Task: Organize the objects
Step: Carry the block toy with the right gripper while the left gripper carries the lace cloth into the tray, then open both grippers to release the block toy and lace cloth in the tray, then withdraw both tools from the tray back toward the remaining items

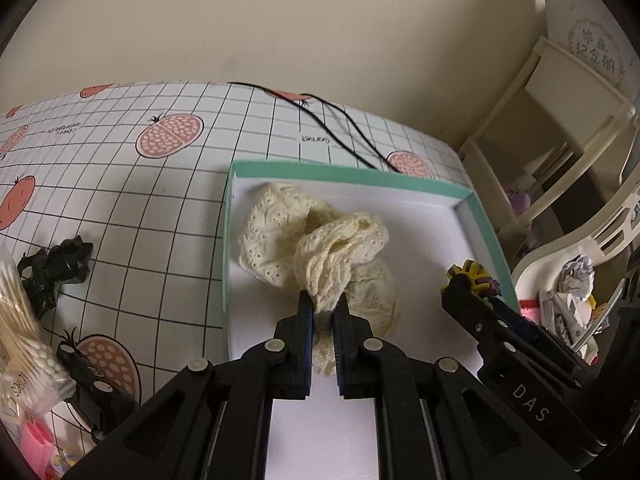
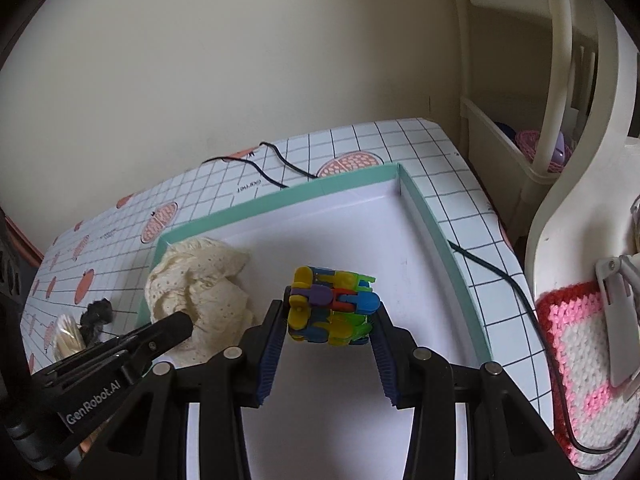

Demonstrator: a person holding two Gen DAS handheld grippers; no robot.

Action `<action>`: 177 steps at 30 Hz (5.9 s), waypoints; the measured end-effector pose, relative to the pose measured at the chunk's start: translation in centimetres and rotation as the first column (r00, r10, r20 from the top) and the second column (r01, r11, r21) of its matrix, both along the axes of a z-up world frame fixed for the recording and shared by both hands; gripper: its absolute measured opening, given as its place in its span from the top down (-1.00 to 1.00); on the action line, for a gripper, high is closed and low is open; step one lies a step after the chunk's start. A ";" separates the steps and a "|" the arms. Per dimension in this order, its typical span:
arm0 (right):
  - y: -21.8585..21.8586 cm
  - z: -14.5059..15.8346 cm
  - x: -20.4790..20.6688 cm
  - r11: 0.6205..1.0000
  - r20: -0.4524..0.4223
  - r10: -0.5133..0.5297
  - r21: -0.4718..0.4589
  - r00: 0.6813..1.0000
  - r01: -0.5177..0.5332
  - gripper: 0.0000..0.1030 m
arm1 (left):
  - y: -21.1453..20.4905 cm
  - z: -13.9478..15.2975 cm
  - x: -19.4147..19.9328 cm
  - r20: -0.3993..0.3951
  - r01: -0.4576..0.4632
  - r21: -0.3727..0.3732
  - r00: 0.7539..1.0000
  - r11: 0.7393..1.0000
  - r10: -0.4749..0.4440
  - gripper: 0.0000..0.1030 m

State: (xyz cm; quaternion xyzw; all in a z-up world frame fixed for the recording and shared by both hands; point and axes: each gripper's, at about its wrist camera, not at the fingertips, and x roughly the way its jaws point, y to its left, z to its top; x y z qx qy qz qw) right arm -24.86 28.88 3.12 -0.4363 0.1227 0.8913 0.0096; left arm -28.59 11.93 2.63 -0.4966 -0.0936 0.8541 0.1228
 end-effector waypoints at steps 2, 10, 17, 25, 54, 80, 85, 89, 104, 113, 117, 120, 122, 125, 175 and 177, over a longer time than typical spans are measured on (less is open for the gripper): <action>0.0 -0.3 0.0 1.000 0.011 0.002 0.001 1.000 -0.002 0.13 | -0.1 -0.3 0.0 0.008 -0.003 -0.003 1.000 1.000 0.003 0.82; -0.2 -0.8 0.0 1.000 0.027 0.015 0.026 1.000 -0.016 0.13 | -0.2 -0.7 0.0 0.022 -0.008 -0.009 1.000 1.000 0.008 0.81; -0.5 -0.6 0.1 0.999 0.025 0.022 0.033 0.999 -0.023 0.12 | -0.2 -0.1 0.1 0.021 -0.004 -0.007 1.000 1.000 0.005 0.79; -0.9 0.6 0.5 0.999 0.002 0.038 0.024 0.999 -0.038 0.12 | -0.5 1.7 0.4 0.024 -0.007 0.008 1.000 1.000 0.007 0.67; -1.3 2.5 0.9 0.998 -0.039 0.053 0.030 0.998 -0.052 -0.60 | -2.7 3.4 0.4 -0.020 -0.104 -0.074 0.994 0.992 0.103 -0.74; -1.8 3.3 1.5 0.997 -0.041 0.073 0.024 0.996 -0.072 -1.00 | -4.9 4.6 1.3 -0.042 -0.186 -0.080 0.982 0.979 0.183 -1.00; -2.9 5.6 3.3 0.994 -0.063 0.100 0.044 0.993 -0.097 -1.00 | -6.1 7.5 3.0 -0.077 -0.205 -0.043 0.977 0.978 0.201 -1.00; -4.0 8.1 4.9 0.992 -0.093 0.120 0.045 0.988 -0.116 -1.00 | -6.8 10.1 4.7 -0.119 -0.209 -0.036 0.972 0.977 0.203 -1.00; -9.1 12.5 11.1 0.978 -0.147 0.198 0.097 0.969 -0.185 -1.00 | -13.1 14.1 13.2 -0.220 -0.256 0.006 0.943 0.967 0.251 -1.00; -11.2 12.4 13.2 0.968 -0.140 0.243 0.092 0.960 -0.232 -1.00 | -16.6 13.9 15.9 -0.191 -0.290 0.001 0.939 0.957 0.285 -1.00; -12.2 12.4 13.4 0.965 -0.144 0.258 0.085 0.955 -0.248 -1.00 | -17.9 13.7 16.7 -0.172 -0.317 -0.003 0.935 0.949 0.311 -1.00; -13.2 12.3 13.5 0.961 -0.144 0.275 0.072 0.950 -0.267 -1.00 | -19.0 13.6 17.0 -0.166 -0.344 -0.011 0.927 0.939 0.337 -1.00; -14.1 12.2 13.5 0.955 -0.143 0.293 0.076 0.945 -0.285 -1.00 | -19.6 13.4 17.0 -0.158 -0.359 -0.024 0.923 0.933 0.351 -1.00; -15.2 12.0 13.5 0.947 -0.138 0.320 0.078 0.937 -0.311 -0.99 | -20.8 13.0 17.2 -0.139 -0.388 -0.027 0.914 0.921 0.381 -1.00; -19.5 1.2 9.1 0.941 0.225 0.329 0.006 0.917 -0.339 0.20 | -21.1 1.5 12.9 0.111 -0.304 -0.167 0.940 0.938 0.324 -0.36; -19.7 1.0 9.0 0.941 0.230 0.327 0.011 0.917 -0.338 0.24 | -21.0 1.3 12.8 0.116 -0.298 -0.168 0.941 0.940 0.319 -0.35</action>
